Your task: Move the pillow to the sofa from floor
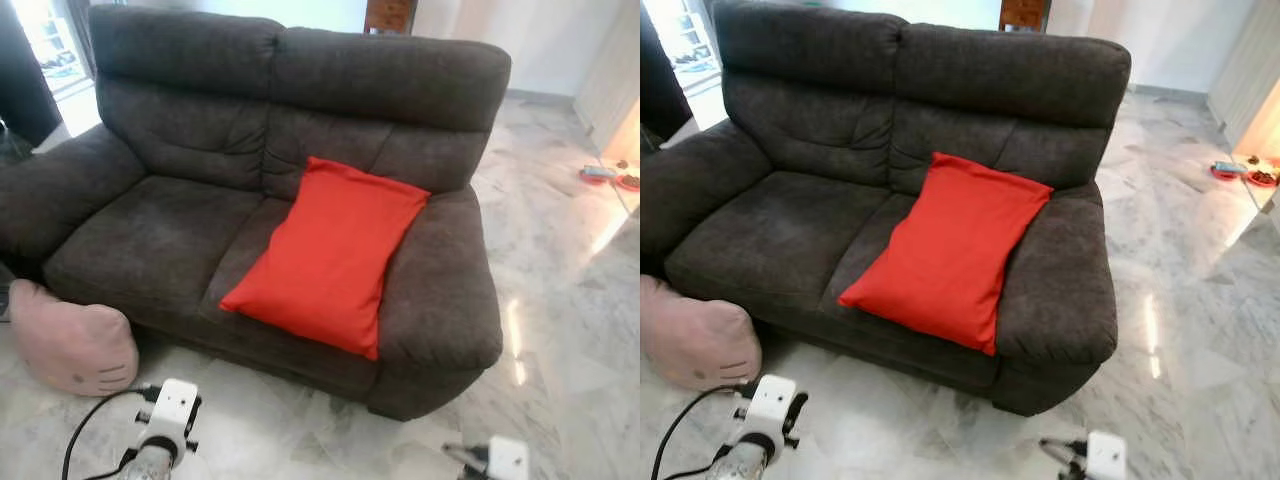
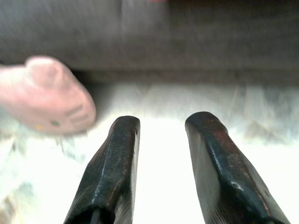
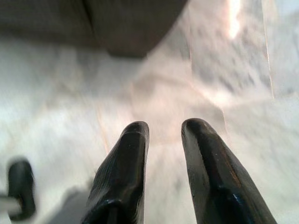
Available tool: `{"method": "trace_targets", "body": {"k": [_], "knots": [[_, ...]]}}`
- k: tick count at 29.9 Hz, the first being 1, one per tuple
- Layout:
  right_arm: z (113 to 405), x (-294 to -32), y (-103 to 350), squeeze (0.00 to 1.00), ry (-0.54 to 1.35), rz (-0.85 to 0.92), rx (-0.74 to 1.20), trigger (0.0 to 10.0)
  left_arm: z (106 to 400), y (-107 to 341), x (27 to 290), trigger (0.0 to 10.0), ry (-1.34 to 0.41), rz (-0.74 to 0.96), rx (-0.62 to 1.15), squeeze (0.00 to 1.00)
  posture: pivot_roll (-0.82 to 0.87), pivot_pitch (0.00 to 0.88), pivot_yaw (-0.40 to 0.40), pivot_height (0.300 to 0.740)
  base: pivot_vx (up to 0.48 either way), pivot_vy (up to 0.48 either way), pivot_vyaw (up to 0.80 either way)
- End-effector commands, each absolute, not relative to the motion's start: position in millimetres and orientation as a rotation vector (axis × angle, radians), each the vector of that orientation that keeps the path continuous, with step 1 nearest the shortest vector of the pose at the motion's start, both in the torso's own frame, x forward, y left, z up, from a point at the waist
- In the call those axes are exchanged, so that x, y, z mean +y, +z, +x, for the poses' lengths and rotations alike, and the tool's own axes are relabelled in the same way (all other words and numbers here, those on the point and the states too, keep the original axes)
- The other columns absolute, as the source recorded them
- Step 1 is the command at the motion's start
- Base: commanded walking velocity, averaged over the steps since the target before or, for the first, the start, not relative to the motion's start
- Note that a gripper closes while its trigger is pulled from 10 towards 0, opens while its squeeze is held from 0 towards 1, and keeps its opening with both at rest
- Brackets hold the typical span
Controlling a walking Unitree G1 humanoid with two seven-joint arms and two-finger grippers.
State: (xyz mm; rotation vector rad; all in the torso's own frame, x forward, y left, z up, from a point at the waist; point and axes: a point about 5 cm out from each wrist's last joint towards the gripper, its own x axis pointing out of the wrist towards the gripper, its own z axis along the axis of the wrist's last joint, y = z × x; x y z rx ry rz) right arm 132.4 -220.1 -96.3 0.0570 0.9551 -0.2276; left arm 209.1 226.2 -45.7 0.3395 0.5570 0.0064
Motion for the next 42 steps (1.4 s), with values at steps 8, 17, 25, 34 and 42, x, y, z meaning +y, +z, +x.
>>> {"method": "trace_targets", "body": {"k": [8,17,25,34,42], "knots": [[136,-231,-95,0.00,-0.214,0.048,1.015,10.0,171,-72,236,10.0,0.072,0.268,0.779,0.00,0.12,0.000,-0.060,0.740,0.000,0.000,0.00],[140,-221,-95,0.00,-0.186,0.067,1.007,10.0,171,-73,238,10.0,0.074,0.252,0.807,0.00,0.10,0.019,-0.041,0.740,0.000,0.000,0.00],[139,-221,-96,0.00,-0.214,0.081,1.008,10.0,180,-71,232,10.0,0.052,0.254,0.799,0.00,0.09,0.033,-0.034,0.740,0.000,0.118,0.00],[145,-224,-93,0.00,-0.162,0.062,0.985,10.0,182,-72,227,10.0,0.036,0.253,0.803,0.00,0.09,0.044,-0.044,0.740,0.000,0.144,0.00],[147,-223,-91,0.00,-0.143,0.057,0.961,10.0,182,-72,228,10.0,0.041,0.248,0.812,0.00,0.10,0.045,-0.044,0.740,0.000,0.202,0.00]]}}
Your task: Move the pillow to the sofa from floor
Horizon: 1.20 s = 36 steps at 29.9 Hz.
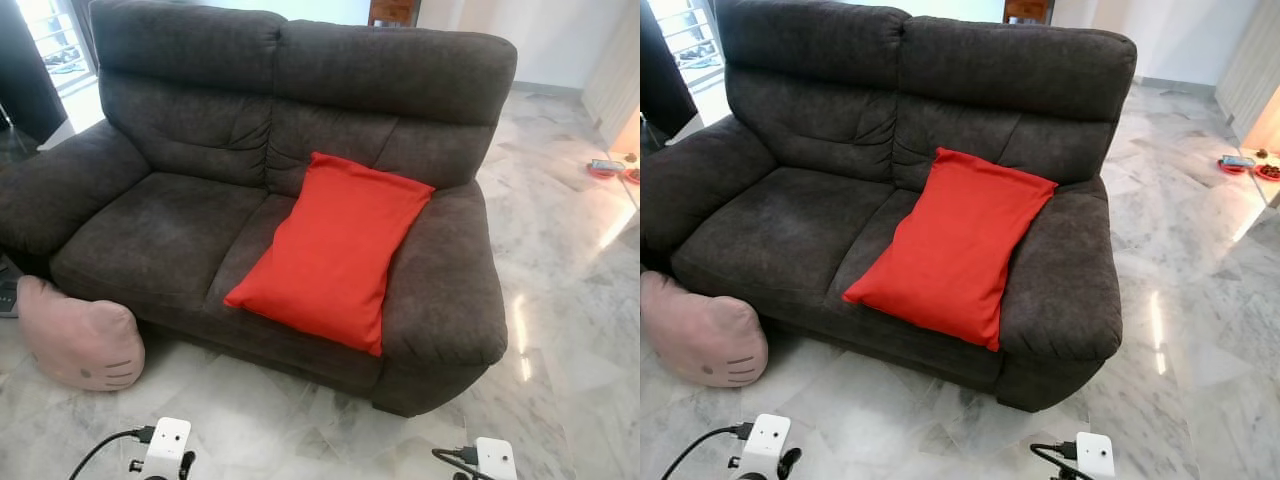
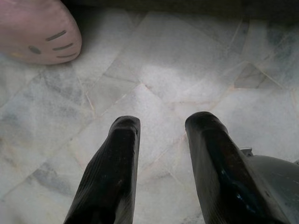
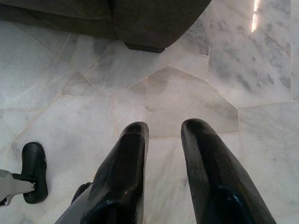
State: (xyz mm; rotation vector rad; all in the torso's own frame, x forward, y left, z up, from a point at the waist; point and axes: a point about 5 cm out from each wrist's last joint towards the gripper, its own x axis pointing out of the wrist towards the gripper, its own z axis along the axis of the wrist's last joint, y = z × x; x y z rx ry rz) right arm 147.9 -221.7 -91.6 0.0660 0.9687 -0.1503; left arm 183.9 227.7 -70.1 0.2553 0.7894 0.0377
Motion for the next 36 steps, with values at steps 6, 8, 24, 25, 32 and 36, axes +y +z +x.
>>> {"method": "trace_targets", "body": {"k": [6,8,24,25,32,36], "knots": [[144.5,-221.7,-92.6,0.00,-0.138,0.051,0.972,10.0,181.4,-72.3,227.8,10.0,0.043,0.245,0.816,0.00,0.10,0.043,-0.045,0.740,0.000,0.192,0.00],[144.5,-221.7,-92.6,0.00,-0.138,0.051,0.972,10.0,181.4,-72.3,227.8,10.0,0.043,0.245,0.816,0.00,0.10,0.043,-0.045,0.740,0.000,0.000,0.00],[146.3,-220.1,-92.4,0.00,-0.123,0.047,0.975,10.0,178.9,-74.0,225.9,10.0,0.038,0.243,0.823,0.00,0.10,0.023,-0.045,0.740,0.000,0.050,0.00],[146.1,-220.2,-92.4,0.00,-0.123,0.047,0.974,10.0,178.6,-74.2,225.7,10.0,0.038,0.242,0.823,0.00,0.10,0.021,-0.046,0.740,0.000,0.000,0.00],[144.6,-219.8,-93.0,0.00,-0.118,0.046,0.978,10.0,177.7,-74.8,224.7,10.0,0.033,0.236,0.825,0.00,0.09,0.015,-0.047,0.740,0.000,0.114,0.00],[144.0,-219.7,-93.3,0.00,-0.116,0.043,0.982,10.0,177.8,-74.8,224.7,10.0,0.031,0.237,0.825,0.00,0.09,0.011,-0.047,0.740,0.000,0.000,0.00]]}}
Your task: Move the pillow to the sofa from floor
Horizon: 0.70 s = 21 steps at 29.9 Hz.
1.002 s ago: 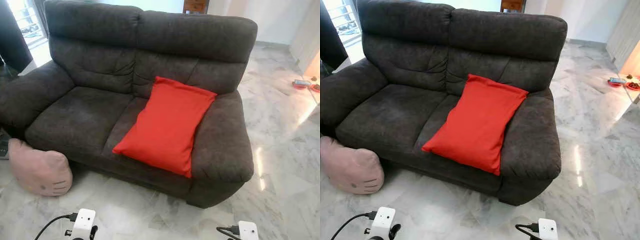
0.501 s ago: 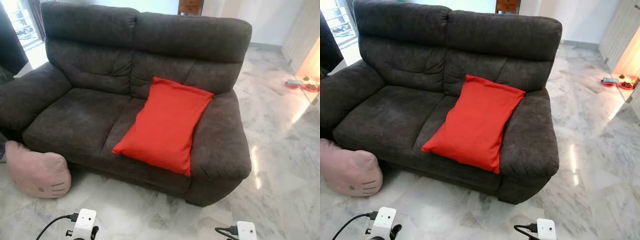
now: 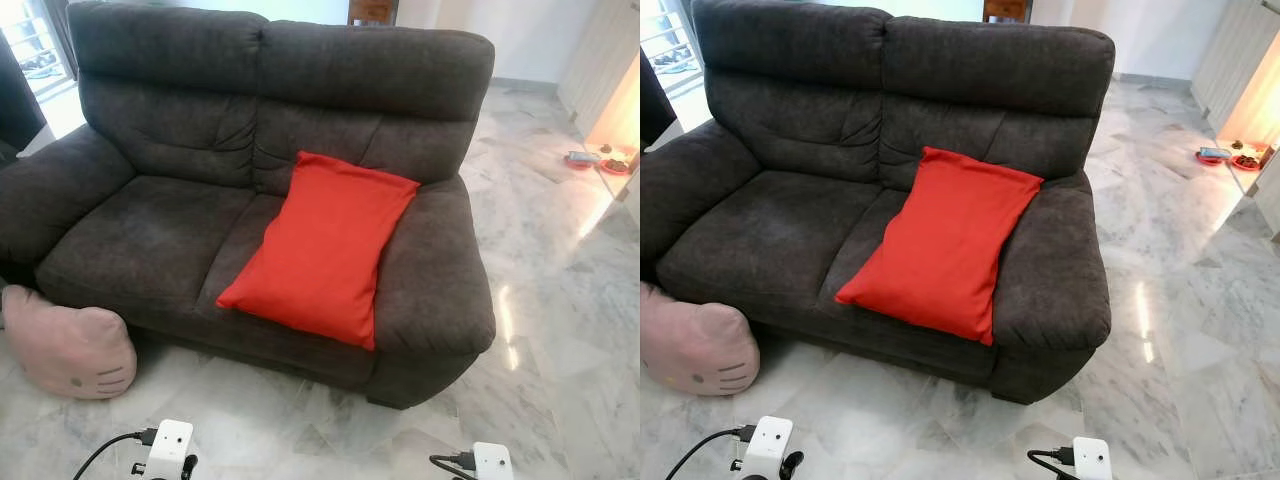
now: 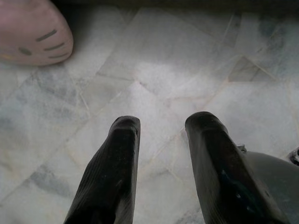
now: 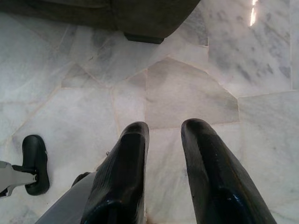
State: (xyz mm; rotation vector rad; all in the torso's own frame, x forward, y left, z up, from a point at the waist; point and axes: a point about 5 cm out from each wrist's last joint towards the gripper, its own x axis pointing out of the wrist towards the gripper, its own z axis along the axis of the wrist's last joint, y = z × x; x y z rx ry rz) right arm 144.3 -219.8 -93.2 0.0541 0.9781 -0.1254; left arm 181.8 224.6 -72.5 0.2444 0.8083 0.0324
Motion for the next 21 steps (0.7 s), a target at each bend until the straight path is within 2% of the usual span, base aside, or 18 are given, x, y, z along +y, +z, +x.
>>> {"method": "trace_targets", "body": {"k": [1,7,15,18,21], "knots": [[144.0,-219.6,-93.3,0.00,-0.113,0.041,0.984,10.0,177.9,-74.7,224.8,10.0,0.032,0.236,0.825,0.00,0.09,0.011,-0.047,0.740,0.000,0.000,0.00],[143.8,-219.3,-93.4,0.00,-0.106,0.037,0.983,10.0,177.2,-74.7,225.8,10.0,0.036,0.236,0.824,0.00,0.10,0.006,-0.047,0.740,0.000,0.279,0.00],[143.2,-219.2,-93.6,0.00,-0.103,0.037,0.983,10.0,176.0,-75.2,225.8,10.0,0.036,0.235,0.826,0.00,0.09,0.008,-0.048,0.740,0.000,0.000,0.00],[143.4,-219.3,-93.5,0.00,-0.101,0.036,0.983,10.0,175.9,-75.3,225.5,10.0,0.035,0.234,0.827,0.00,0.09,0.011,-0.049,0.740,0.000,0.385,0.00],[143.6,-219.5,-93.4,0.00,-0.101,0.036,0.983,10.0,176.0,-75.3,225.4,10.0,0.036,0.232,0.826,0.00,0.09,0.011,-0.050,0.740,0.000,0.000,0.00]]}}
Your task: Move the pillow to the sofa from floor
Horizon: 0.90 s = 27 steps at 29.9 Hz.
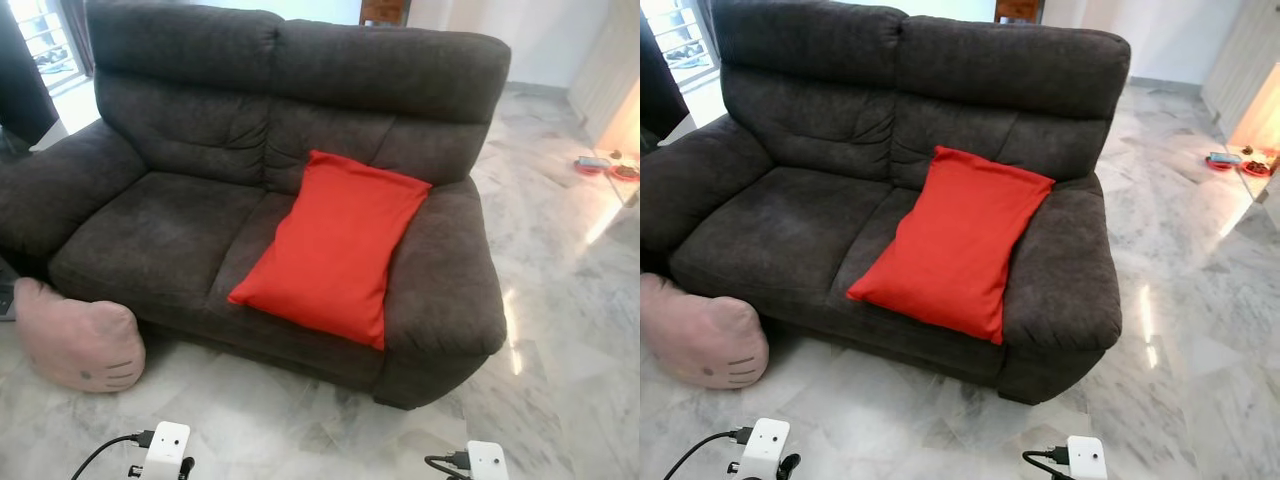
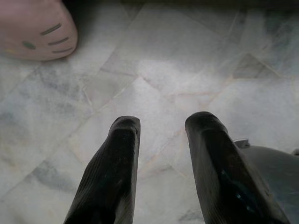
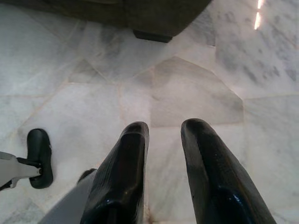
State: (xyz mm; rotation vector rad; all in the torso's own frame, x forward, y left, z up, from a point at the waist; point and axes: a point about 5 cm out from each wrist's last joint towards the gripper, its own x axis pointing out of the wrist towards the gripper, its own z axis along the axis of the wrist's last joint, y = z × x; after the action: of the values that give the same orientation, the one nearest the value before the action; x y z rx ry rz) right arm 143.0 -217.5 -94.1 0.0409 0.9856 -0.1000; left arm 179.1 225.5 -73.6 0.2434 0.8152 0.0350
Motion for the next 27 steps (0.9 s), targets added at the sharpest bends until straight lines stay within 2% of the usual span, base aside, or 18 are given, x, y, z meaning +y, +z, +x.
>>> {"method": "trace_targets", "body": {"k": [1,9,27], "knots": [[143.7,-219.5,-93.3,0.00,-0.100,0.036,0.983,10.0,176.1,-75.2,225.4,10.0,0.037,0.231,0.826,0.00,0.09,0.015,-0.051,0.740,0.000,0.000,0.00],[144.2,-219.9,-93.1,0.00,-0.100,0.036,0.983,10.0,176.1,-75.3,225.2,10.0,0.039,0.229,0.825,0.00,0.09,0.020,-0.053,0.740,0.000,0.000,0.00],[145.6,-220.5,-92.5,0.00,-0.093,0.036,0.982,10.0,175.7,-75.6,225.2,10.0,0.046,0.222,0.828,0.00,0.10,0.038,-0.059,0.740,0.000,0.480,0.00]]}}
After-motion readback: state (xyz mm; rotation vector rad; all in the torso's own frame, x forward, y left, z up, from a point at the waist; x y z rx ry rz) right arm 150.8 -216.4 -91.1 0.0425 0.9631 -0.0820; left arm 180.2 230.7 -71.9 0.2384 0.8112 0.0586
